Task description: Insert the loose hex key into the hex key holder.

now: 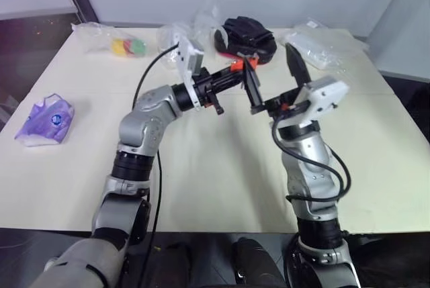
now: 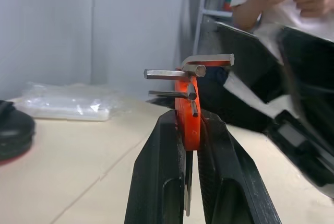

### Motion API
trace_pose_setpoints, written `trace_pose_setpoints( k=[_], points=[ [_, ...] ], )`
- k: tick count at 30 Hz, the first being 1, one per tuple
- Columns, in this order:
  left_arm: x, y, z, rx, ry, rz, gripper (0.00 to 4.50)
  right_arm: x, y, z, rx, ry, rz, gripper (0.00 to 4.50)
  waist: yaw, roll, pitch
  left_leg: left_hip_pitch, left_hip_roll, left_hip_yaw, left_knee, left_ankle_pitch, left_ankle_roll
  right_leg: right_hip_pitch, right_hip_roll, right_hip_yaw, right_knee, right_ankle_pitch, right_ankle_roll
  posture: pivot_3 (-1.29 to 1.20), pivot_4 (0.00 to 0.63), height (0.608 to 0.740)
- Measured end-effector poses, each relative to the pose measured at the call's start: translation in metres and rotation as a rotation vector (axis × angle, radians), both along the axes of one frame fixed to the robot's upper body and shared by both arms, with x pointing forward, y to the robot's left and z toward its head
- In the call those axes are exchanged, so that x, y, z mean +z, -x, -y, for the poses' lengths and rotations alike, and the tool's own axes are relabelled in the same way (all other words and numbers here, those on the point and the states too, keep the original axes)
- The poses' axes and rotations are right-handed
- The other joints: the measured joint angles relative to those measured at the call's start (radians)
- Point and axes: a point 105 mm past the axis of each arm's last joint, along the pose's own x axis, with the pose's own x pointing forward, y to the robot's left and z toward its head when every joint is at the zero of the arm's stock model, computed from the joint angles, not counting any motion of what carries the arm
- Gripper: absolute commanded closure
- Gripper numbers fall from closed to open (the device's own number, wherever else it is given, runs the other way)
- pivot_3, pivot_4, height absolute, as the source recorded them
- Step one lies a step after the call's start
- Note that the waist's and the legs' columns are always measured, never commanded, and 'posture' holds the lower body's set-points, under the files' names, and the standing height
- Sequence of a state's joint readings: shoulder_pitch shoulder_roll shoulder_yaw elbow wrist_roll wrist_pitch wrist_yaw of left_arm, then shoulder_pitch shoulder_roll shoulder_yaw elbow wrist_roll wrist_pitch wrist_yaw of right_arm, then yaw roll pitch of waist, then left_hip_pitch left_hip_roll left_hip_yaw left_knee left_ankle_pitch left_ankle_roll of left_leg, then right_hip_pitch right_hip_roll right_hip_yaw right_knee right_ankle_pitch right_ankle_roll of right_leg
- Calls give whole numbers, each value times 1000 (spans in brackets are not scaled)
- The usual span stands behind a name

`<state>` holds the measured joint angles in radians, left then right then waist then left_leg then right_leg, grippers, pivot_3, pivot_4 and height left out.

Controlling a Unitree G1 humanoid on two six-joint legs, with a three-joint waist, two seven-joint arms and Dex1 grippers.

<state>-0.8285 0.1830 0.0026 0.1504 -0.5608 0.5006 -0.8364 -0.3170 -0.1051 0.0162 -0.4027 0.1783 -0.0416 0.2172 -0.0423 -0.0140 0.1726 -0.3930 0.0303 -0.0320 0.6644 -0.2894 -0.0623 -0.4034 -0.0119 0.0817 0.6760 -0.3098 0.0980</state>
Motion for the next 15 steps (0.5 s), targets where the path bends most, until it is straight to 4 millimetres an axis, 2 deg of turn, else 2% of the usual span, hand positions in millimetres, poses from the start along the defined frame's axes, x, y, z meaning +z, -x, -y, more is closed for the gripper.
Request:
trace_pose_setpoints(
  k=[2, 5, 9, 13, 15],
  points=[
    [-10, -1, 1, -5, 6, -79, 4500, -4, 6, 12, -43, 12, -18, 42, 0, 0, 0, 0, 0, 0, 0, 0, 0, 0, 0, 0, -1, 0, 0, 0, 150, 740],
    [-41, 3, 10, -31, -1, -239, 4500, -23, 10, 34, -126, 45, -92, 42, 0, 0, 0, 0, 0, 0, 0, 0, 0, 2, 0, 0, -3, 0, 0, 0, 150, 740],
    [-71, 13, 35, -104, 2, -449, 4500, -38, 19, 54, -202, 53, -150, 42, 5, 0, 0, 1, 0, 0, 0, 0, 0, 4, 0, -1, -5, 0, 0, 0, 150, 740],
    [-111, 14, 51, -103, -25, -700, 4500, -40, 25, 59, -232, 60, -161, 42, -3, 0, 0, 2, -1, 0, 0, 0, 0, 5, 1, 0, -7, 0, 0, 0, 150, 740],
    [-127, 14, 52, -90, -50, -779, 4500, -39, 28, 60, -241, 63, -158, 42, -3, 0, 0, 2, 0, -1, -1, 0, 0, 5, 2, 0, -6, 0, 0, 0, 150, 740]
  ],
)
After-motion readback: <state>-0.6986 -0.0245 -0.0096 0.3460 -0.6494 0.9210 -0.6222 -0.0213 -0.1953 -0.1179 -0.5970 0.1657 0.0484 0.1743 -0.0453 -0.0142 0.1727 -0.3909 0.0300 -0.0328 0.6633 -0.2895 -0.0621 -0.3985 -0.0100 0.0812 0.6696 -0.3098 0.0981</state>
